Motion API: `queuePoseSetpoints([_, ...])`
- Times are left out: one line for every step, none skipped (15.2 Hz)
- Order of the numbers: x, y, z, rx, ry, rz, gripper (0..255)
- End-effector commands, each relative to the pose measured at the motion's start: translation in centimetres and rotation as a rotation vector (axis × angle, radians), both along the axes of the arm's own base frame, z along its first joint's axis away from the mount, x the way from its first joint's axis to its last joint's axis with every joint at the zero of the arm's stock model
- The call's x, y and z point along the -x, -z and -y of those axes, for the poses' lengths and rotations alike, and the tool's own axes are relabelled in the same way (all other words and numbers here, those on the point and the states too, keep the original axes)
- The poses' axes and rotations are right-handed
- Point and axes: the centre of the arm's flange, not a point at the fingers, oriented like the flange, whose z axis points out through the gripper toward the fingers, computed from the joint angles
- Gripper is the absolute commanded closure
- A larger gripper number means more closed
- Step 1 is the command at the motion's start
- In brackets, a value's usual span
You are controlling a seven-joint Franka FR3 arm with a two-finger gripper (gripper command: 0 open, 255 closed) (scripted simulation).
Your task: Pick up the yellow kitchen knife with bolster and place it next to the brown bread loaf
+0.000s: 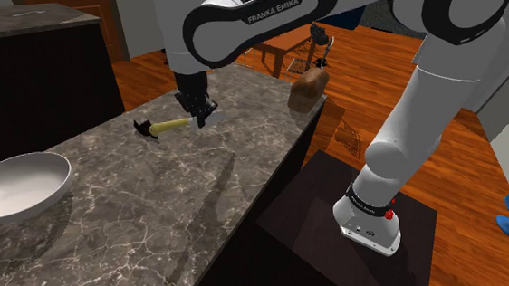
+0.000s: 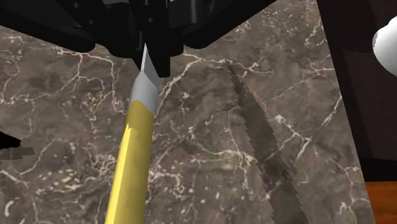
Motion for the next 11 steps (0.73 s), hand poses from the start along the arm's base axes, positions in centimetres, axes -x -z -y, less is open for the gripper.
queuePoseSetpoints([-0.1,-1.0,0.0,0.0,0.0,-0.001,255])
queuePoseSetpoints([-0.1,-1.5,0.0,0.0,0.0,-0.001,255])
queuePoseSetpoints([-0.1,-2.0,0.0,0.0,0.0,-0.001,255])
queuePoseSetpoints([-0.1,-2.6,0.0,0.0,0.0,-0.001,255])
queuePoseSetpoints([-0.1,-3.1,0.0,0.0,0.0,-0.001,255])
queuePoseSetpoints([-0.1,-3.6,0.0,0.0,0.0,-0.001,255])
queuePoseSetpoints([-0.1,-4.1,0.0,0.0,0.0,-0.001,255])
queuePoseSetpoints([-0.1,-4.7,0.0,0.0,0.0,-0.001,255])
queuePoseSetpoints([-0.1,-5.2,0.0,0.0,0.0,-0.001,255])
queuePoseSetpoints([-0.1,-5.7,0.0,0.0,0.0,-0.001,255])
queuePoseSetpoints([-0.1,-6.2,0.0,0.0,0.0,-0.001,255])
